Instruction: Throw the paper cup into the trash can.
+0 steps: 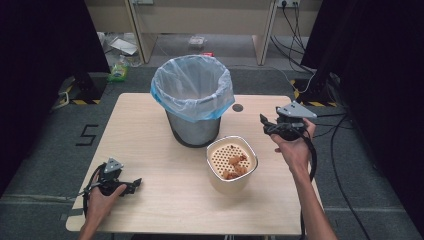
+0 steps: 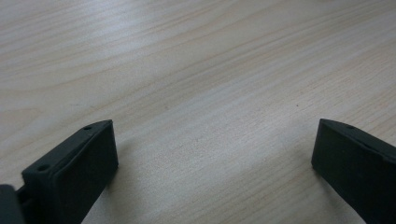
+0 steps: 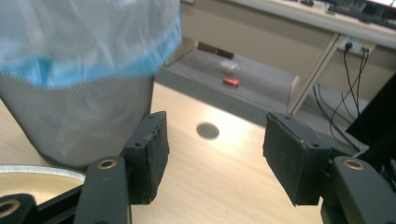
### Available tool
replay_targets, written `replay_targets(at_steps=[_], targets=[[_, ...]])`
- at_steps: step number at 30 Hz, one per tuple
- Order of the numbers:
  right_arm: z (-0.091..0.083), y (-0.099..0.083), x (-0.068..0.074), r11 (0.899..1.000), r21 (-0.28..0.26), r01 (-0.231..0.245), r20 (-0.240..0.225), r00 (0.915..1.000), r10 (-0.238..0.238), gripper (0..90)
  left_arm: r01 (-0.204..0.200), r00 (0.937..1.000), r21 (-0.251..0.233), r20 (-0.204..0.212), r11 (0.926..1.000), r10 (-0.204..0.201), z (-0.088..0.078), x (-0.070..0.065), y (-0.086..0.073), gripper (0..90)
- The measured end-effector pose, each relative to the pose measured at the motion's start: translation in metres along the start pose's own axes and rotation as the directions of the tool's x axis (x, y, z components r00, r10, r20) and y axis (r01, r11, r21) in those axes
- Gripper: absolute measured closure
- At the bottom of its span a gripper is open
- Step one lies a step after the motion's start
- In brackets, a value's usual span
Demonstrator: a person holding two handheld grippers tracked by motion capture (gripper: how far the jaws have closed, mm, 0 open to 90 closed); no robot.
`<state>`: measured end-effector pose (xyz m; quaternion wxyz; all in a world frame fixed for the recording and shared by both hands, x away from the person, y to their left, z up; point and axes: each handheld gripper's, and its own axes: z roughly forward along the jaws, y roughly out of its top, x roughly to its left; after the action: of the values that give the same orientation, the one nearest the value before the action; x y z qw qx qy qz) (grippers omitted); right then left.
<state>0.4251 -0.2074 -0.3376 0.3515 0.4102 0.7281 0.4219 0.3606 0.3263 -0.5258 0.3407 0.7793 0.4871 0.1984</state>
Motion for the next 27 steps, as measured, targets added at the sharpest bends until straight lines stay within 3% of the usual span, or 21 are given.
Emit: replay_targets(at_steps=[14, 21, 23, 27], targets=[[-0.017, -0.07, -0.006, 0.996, 0.046, -0.07, 0.033, 0.9971, 0.069, 37.4, 0.0, 1.0, -0.001, 0.0, 1.0, 0.0, 0.0, 0.0, 0.0, 0.0], [-0.022, -0.112, -0.001, 0.991, 0.094, -0.094, 0.04, 0.9951, 0.09, 36.9, 0.001, 1.0, -0.002, 0.0, 1.0, -0.001, 0.0, 0.0, 0.0, 0.0], [-0.021, -0.119, -0.001, 0.988, 0.129, -0.085, 0.03, 0.9962, 0.082, 36.2, 0.0, 1.0, -0.001, 0.0, 1.0, 0.0, 0.0, 0.0, 0.0, 0.0], [-0.021, -0.129, 0.0, 0.984, 0.145, -0.102, 0.027, 0.9947, 0.1, 35.4, 0.0, 1.0, -0.001, 0.0, 1.0, 0.0, 0.0, 0.0, 0.0, 0.0]])
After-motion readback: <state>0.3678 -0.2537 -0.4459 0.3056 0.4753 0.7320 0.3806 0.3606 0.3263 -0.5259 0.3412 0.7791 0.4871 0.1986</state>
